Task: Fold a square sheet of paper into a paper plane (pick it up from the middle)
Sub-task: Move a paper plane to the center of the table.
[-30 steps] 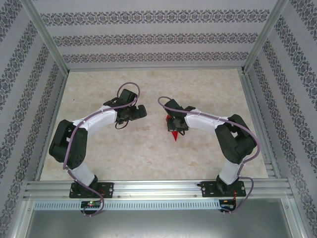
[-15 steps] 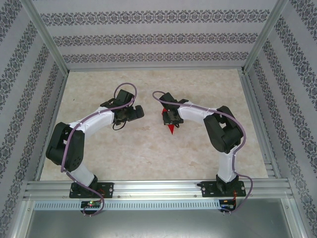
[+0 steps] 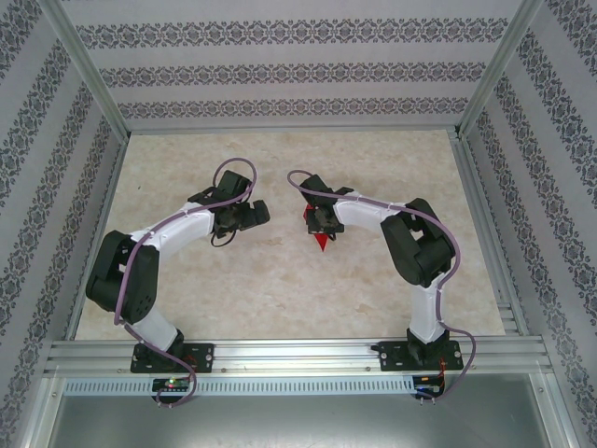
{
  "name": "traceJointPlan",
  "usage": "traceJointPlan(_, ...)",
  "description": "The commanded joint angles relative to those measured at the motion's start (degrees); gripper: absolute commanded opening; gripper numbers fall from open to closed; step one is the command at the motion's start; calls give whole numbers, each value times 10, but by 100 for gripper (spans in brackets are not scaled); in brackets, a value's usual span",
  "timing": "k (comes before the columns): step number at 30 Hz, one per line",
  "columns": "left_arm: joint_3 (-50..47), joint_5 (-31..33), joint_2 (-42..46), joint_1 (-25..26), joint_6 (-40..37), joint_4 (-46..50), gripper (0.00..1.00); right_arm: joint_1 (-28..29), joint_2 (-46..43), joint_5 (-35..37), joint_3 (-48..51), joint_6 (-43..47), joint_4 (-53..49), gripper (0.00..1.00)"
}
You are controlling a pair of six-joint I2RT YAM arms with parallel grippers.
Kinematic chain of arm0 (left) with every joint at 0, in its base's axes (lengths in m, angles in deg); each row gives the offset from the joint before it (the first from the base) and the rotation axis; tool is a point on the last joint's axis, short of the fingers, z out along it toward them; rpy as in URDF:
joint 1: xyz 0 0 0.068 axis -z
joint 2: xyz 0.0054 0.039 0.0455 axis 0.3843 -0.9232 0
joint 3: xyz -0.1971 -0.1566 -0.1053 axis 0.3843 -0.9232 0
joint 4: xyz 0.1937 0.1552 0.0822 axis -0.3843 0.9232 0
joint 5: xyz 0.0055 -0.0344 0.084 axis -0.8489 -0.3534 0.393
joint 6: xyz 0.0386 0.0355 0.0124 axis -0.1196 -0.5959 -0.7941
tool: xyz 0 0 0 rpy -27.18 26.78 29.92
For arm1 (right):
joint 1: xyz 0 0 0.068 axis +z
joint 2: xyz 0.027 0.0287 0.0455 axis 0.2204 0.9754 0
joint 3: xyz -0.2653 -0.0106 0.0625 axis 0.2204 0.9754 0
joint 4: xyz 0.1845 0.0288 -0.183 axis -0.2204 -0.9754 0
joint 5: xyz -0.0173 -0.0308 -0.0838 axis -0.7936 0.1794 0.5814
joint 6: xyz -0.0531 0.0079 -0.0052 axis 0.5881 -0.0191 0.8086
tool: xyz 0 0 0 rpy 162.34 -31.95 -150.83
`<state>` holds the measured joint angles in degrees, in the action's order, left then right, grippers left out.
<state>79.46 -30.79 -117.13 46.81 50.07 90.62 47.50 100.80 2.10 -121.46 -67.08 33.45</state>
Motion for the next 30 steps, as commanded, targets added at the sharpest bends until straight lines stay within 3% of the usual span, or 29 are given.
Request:
traceJointPlan(1, 3, 13, 23, -12, 7, -2, 100, 2, -2, 15, -2, -12, -13, 22)
traceJointPlan(6, 42, 58, 25, -18, -28, 22, 100, -12, -69, 0, -44, -15, -23, 30)
traceJointPlan(11, 74, 106, 36, -29, -69, 33, 100, -31, -139, -9, -48, -8, -14, 54)
traceJointPlan(21, 22, 257, 138, -81, -150, -15, 100, -134, -340, 134, 107, 125, 85, 97)
traceJointPlan(26, -63, 363, 188, -95, -187, -90, 100, -195, -403, 206, 209, 172, 157, 98)
traceJointPlan(30, -147, 393, 232, -104, -221, -179, 100, -253, -431, 243, 300, 176, 246, 98)
